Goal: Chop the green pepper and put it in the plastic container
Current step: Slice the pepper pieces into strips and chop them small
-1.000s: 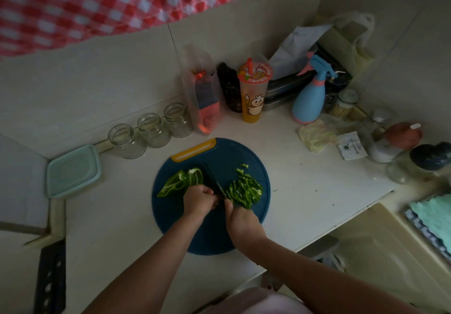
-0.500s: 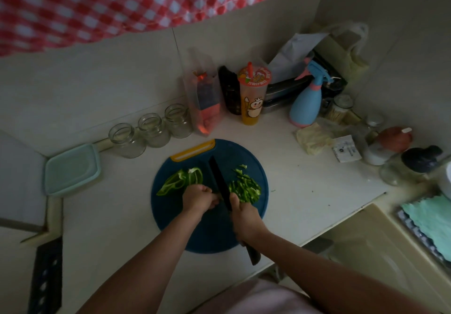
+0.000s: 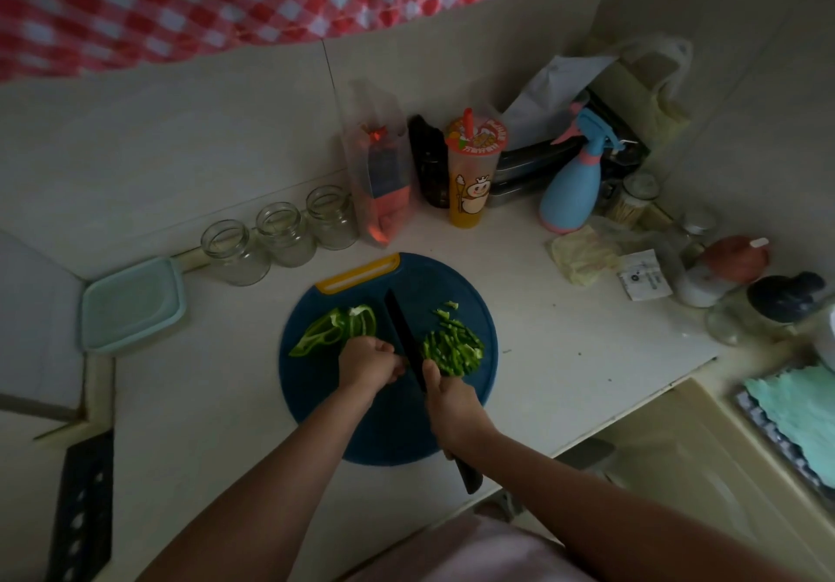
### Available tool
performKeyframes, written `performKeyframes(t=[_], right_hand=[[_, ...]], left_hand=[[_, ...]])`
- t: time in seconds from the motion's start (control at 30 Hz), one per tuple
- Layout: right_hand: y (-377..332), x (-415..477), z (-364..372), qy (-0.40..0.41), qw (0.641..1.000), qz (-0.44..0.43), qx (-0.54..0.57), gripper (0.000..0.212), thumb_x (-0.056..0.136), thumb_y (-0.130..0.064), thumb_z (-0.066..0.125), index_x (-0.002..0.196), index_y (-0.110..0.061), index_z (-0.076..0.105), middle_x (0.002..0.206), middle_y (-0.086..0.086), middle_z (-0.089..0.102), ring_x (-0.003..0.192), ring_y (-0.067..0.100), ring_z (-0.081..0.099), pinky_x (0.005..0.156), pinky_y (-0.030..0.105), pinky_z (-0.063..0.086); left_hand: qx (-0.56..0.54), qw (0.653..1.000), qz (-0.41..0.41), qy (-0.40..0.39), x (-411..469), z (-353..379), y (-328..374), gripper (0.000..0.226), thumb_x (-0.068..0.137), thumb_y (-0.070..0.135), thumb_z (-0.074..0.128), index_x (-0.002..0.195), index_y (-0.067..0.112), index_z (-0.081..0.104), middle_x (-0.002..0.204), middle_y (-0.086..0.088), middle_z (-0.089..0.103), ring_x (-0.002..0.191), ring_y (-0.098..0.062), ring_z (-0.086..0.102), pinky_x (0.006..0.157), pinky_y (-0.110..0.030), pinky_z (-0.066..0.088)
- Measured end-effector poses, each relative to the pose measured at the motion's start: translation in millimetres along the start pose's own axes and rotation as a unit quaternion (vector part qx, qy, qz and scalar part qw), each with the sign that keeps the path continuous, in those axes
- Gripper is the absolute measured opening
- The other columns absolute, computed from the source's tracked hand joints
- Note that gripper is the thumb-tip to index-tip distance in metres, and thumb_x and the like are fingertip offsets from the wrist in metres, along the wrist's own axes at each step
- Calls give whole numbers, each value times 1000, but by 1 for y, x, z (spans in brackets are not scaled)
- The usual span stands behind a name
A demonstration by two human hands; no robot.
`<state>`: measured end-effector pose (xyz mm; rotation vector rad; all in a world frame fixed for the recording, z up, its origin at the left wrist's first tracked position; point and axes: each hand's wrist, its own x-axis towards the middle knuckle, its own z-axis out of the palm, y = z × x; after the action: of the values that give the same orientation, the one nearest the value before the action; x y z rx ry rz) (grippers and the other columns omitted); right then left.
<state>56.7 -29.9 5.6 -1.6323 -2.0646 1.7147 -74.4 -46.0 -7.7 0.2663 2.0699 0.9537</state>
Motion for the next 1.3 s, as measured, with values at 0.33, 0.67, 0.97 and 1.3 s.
performKeyframes(t=[0.33,0.67,0.97,1.3], right_hand=[[-1,16,13,48,999,12,-5,61,101,-49,19,97,-6,62,105,19,64,101,33,60,85,33,42],[4,7,-14,-16,987,21,156,57,98,-52,26,64,-9,40,47,4,37,31,13,36,36,21,33],[-13,10,-24,10,987,-33,158,56,99,-50,26,64,-10,43,46,0,39,32,9,38,38,22,34],[-7,11,-15,-6,990,-26,136,58,97,-54,30,63,-9,44,45,0,40,33,11,39,39,24,35]], left_hand=[[38,999,14,16,3,3,-2,26,81,-2,62,62,12,50,70,-10,59,58,-16,57,49,-23,47],[22,999,31,16,4,12,6,25,77,2,72,66,12,51,61,-6,62,57,-19,62,58,-31,53],[12,982,187,10,17,-16,48,12,89,2,59,98,10,62,90,-6,67,70,-15,67,65,-26,55],[454,859,238,13,46,-64,37,29,83,19,68,109,7,68,109,-13,66,102,-24,60,85,-26,44]])
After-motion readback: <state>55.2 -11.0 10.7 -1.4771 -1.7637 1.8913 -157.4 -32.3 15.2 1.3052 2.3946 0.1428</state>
